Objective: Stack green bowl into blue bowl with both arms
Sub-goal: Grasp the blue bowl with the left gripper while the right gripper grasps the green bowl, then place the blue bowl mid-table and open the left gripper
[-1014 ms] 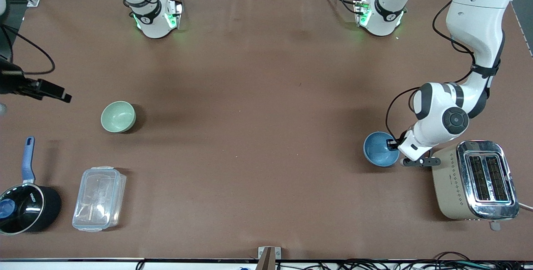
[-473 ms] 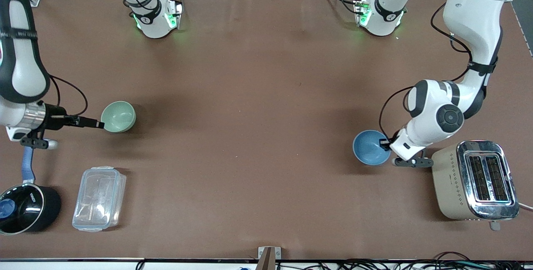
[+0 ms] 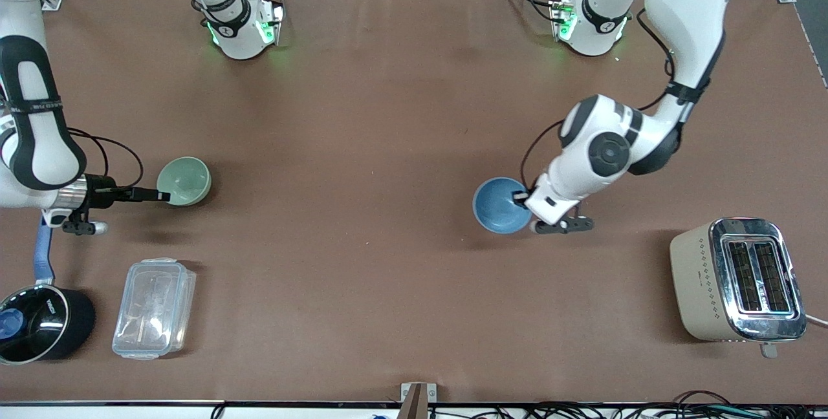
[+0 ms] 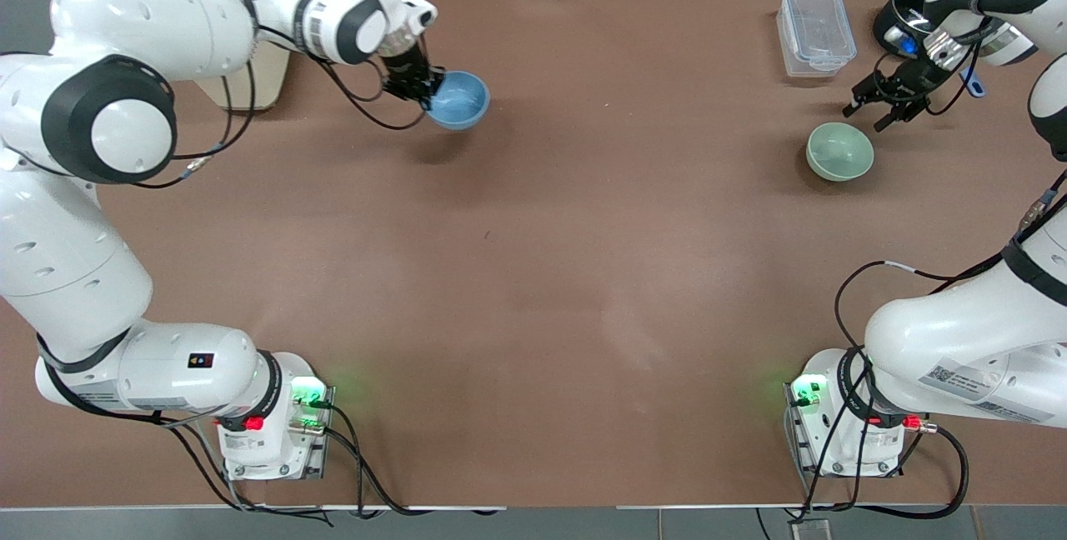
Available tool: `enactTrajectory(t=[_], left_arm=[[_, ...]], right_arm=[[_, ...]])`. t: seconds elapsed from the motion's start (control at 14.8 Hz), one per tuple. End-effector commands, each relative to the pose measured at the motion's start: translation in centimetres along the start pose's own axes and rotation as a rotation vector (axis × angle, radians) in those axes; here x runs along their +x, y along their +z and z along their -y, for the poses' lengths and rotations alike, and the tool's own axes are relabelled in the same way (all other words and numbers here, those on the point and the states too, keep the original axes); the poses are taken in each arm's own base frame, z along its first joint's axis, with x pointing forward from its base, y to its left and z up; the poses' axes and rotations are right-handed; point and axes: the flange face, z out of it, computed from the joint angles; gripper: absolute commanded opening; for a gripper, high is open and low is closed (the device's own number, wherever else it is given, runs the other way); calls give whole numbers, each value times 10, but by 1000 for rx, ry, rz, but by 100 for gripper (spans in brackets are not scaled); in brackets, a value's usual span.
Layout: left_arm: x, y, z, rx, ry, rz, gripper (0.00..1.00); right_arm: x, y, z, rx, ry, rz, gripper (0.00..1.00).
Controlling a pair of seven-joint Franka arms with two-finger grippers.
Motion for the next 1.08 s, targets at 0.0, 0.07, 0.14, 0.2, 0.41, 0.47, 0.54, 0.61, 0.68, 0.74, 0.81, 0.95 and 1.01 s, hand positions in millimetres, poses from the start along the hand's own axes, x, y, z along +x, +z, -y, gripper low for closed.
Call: enactTrajectory(t=[0.0,0.07,0.14,0.2,0.41,0.47,0.54,0.61,0.68,0.74,0.81,0.95,1.01], left_arm=[[-25,13,-54,1,-46,13,0],[-36,17,-74,-5,-55,11,0],[-44,24,-92,-15,-67,11,0],[-51,32,-105,-26,-78,8,0],[-71,58,-133,-62,-66,1,0],[-77,64,-140,-75,-56,-3,0],[-85,71,-149,-89,-52,-6,0],[-89,75,-156,-102,-58,-12,0],[-94,81,-162,-111,-57,-12,0],[-100,86,-168,-116,-47,-11,0],[-104,91,-171,-115,-40,-9,0],[-105,97,-171,-114,-42,-1,5],[-101,96,-172,-120,-45,-6,18]], right_arm=[[-1,27,-23,86,-22,17,92],[-2,38,-27,110,-37,23,73],[-3,42,-31,124,-59,22,45],[-5,43,-36,130,-74,21,23],[-5,44,-35,137,-87,27,5],[-6,45,-33,144,-88,38,4],[-7,45,-29,162,-90,56,4],[-7,44,-22,184,-87,76,4],[-7,39,-13,192,-96,79,4],[-6,27,-3,191,-97,77,4],[-7,13,13,185,-86,77,4],[-8,-19,64,138,-86,66,5],[-13,-27,79,126,-65,71,5]])
